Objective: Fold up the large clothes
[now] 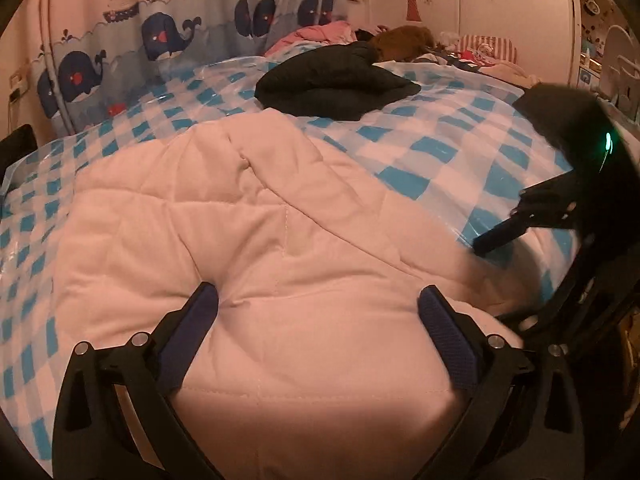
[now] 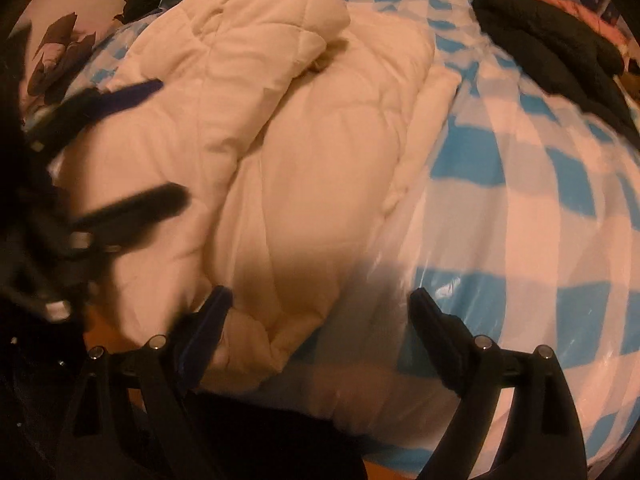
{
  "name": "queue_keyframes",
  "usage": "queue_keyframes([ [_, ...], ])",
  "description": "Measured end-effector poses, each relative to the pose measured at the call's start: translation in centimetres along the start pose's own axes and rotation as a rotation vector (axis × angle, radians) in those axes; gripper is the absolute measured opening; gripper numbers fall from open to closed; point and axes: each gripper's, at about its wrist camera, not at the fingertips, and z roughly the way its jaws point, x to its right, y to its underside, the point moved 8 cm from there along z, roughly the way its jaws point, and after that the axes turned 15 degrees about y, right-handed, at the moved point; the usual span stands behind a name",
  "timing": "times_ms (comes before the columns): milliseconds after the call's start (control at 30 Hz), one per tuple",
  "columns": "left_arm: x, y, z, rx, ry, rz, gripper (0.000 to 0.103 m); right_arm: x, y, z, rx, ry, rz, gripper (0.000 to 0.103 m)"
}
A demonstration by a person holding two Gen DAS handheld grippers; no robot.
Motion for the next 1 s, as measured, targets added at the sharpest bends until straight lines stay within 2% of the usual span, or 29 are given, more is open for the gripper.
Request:
queue_keyframes([
  [67, 0.0, -0.1, -0.2, -0.002, -0.005, 0.004, 0.095, 1.1, -0.3, -0.6, -0.058, -0.097, 0.056, 0.086],
  [100, -0.2, -0.1, -0.3, 0.003, 0.004, -0.006, 0.095, 1.8, -1.0, -1.4, -0.049, -0.113, 0.073, 0.086],
  [167, -0.3, -0.1, -0.4, 0.008, -0.001, -0.001, 0.095, 3.4, -4.2, -5.1, 0.069, -0.198, 0.183, 0.087],
  [200, -0.2, -0.1, -0.4, 0.008, -0.015, 0.008, 0.095, 3.6, -6.3, -7.0, 0.133, -0.261, 0.232, 0.09],
  [233, 0.0, -0.1, -0.4, 0.008, -0.023, 0.014, 0.095, 3.2, -8.4, -8.4, 0.183, -0.286, 0.254, 0.092],
  [267, 0.0, -0.1, -0.4, 0.007, -0.028, 0.017, 0.095, 2.5, -10.3, -9.0, 0.21, -0.287, 0.258, 0.094],
  [333, 0.0, -0.1, -0.5, 0.003, -0.03, 0.017, 0.095, 0.3, -14.7, -8.0, 0.21, -0.27, 0.241, 0.094],
  [400, 0.0, -0.1, -0.5, -0.001, -0.032, 0.02, 0.095, -1.8, -17.5, -4.6, 0.153, -0.25, 0.249, 0.094],
  [433, -0.1, -0.1, -0.4, 0.0, -0.032, 0.021, 0.095, -2.4, -18.0, -1.8, 0.1, -0.201, 0.247, 0.094],
  [467, -0.2, -0.1, -0.3, 0.004, -0.029, 0.018, 0.095, -2.7, -17.7, 1.2, 0.063, -0.144, 0.226, 0.098],
  [500, -0.8, 0.0, -0.1, 0.003, -0.022, -0.016, 0.095, -3.3, -17.2, 4.4, 0.046, -0.198, 0.233, 0.098],
  [533, -1.2, -0.1, 0.2, -0.002, -0.003, -0.037, 0.095, -3.3, -16.4, 5.4, 0.065, -0.242, 0.271, 0.098],
  [600, -1.1, -0.1, 0.5, -0.009, -0.003, -0.015, 0.095, -2.8, -16.2, 5.2, 0.082, -0.212, 0.275, 0.097],
  [700, -1.1, 0.1, 0.1, 0.002, -0.001, -0.007, 0.095, -2.2, -16.1, 3.5, 0.052, -0.207, 0.279, 0.096],
  [833, -0.9, 0.1, 0.0, 0.009, -0.006, -0.004, 0.095, -0.5, -13.1, -3.0, 0.151, -0.216, 0.28, 0.096],
  [867, -1.0, 0.1, 0.0, 0.011, -0.009, -0.003, 0.095, -0.4, -11.9, -3.1, 0.146, -0.172, 0.26, 0.096],
  [900, -1.0, 0.1, 0.1, 0.011, -0.012, -0.001, 0.095, -0.4, -10.2, -1.5, 0.09, -0.042, 0.2, 0.096],
  [933, -0.9, 0.1, 0.2, 0.001, -0.011, 0.001, 0.095, -0.8, -8.9, 0.8, 0.042, -0.016, 0.172, 0.097],
  [1000, -1.0, -0.1, 0.2, -0.025, -0.013, -0.009, 0.095, -0.9, -8.6, 2.8, 0.043, -0.138, 0.259, 0.098],
])
